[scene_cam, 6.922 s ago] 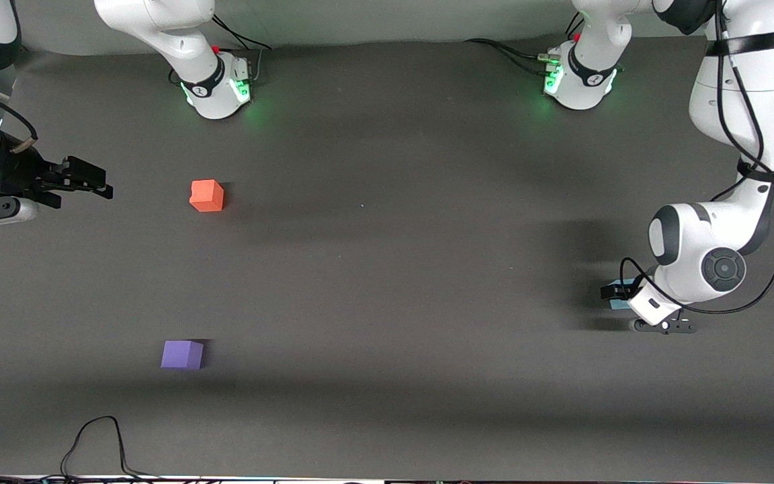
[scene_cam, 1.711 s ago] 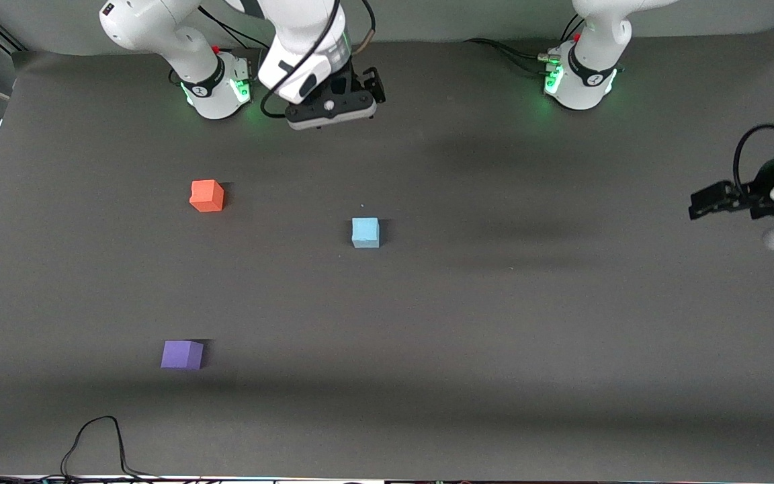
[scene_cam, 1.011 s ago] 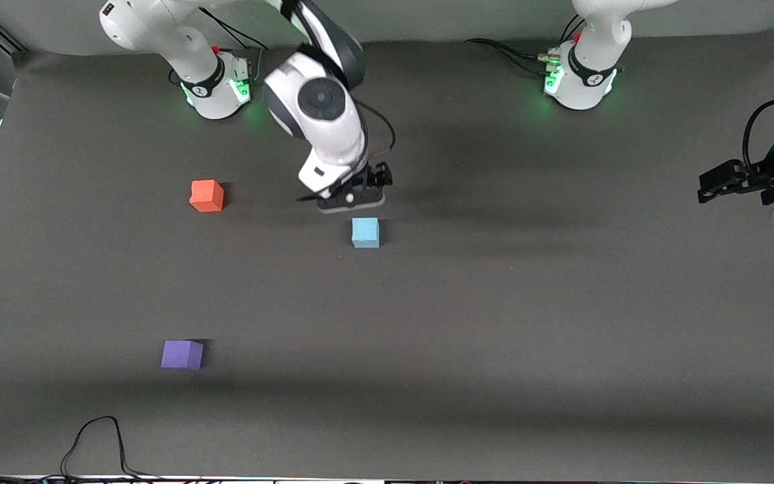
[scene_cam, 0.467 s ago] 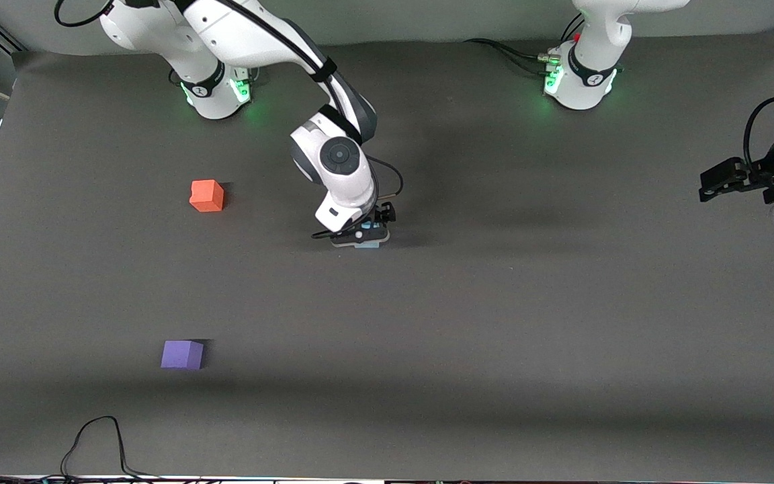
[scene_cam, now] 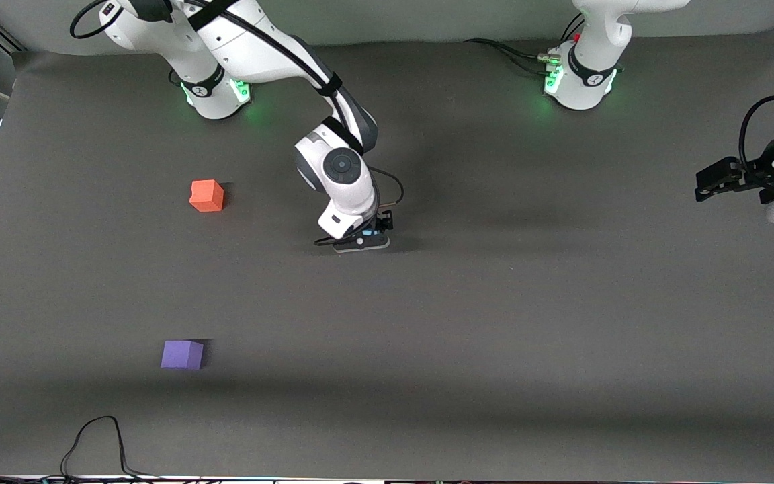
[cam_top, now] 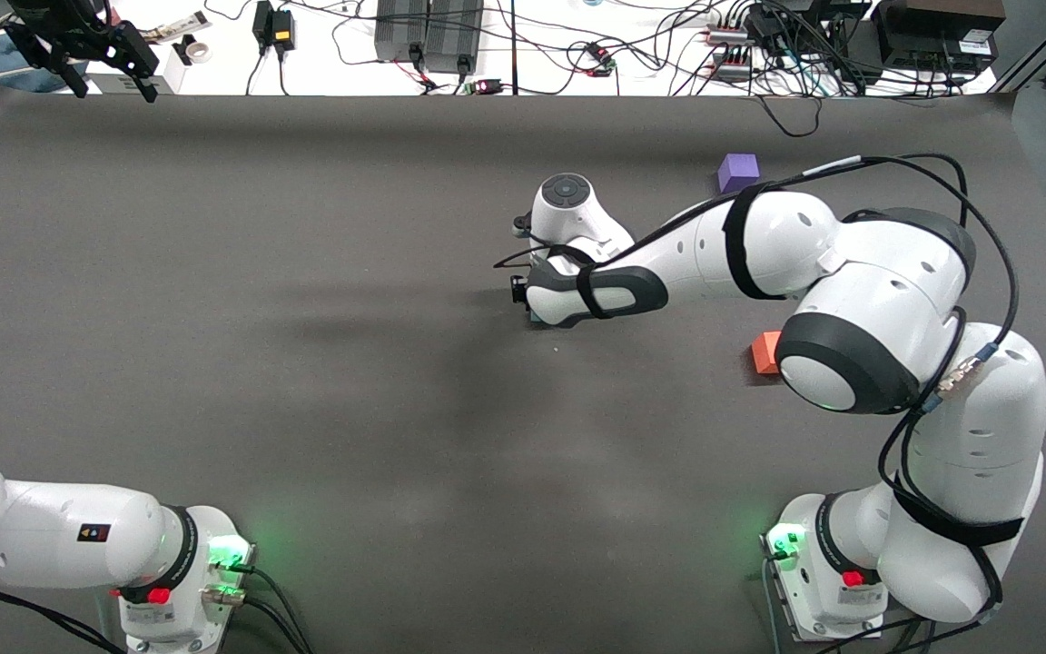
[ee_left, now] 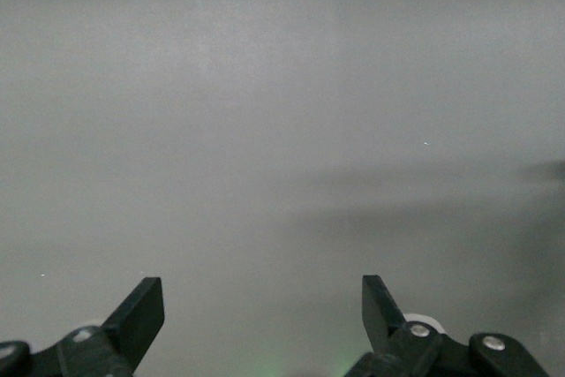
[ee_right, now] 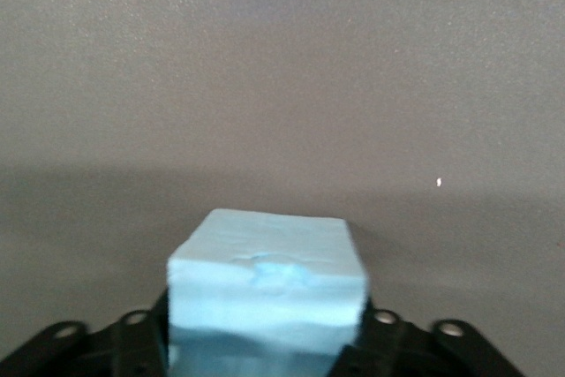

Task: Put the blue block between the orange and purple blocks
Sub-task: 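Carry the blue cube with the right gripper toward the orange cube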

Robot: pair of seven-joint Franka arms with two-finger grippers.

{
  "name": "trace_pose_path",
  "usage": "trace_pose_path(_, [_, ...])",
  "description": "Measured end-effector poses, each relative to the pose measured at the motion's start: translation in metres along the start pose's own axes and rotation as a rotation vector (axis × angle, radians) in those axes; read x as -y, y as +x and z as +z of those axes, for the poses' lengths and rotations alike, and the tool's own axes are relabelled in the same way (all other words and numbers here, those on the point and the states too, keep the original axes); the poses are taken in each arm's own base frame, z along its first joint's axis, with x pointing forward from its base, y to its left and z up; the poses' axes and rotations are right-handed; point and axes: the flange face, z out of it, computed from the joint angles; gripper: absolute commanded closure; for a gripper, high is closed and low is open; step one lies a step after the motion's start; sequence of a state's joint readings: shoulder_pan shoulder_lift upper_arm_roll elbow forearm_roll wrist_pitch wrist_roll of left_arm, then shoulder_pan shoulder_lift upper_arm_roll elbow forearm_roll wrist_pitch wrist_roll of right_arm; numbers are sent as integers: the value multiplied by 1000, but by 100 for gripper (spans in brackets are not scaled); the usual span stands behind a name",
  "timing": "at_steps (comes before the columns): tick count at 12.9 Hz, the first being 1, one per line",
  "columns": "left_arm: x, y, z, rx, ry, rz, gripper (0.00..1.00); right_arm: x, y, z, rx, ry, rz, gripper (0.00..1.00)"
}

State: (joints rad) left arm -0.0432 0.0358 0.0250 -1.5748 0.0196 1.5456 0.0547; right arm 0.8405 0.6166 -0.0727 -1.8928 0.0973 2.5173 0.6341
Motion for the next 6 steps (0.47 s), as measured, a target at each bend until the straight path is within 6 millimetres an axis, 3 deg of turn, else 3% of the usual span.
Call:
trace_pose_path(3, [0,0,0,0,0,1,0,-2,11,-13,-24,11,11,82])
trace_pose_path(4, [0,0,0,0,0,1,0,-6,21,-27,-41,16,24,82])
trace_pose_path(6, [-1,0,0,0,0,1,0,-16,40,-82,-36,9,53,82])
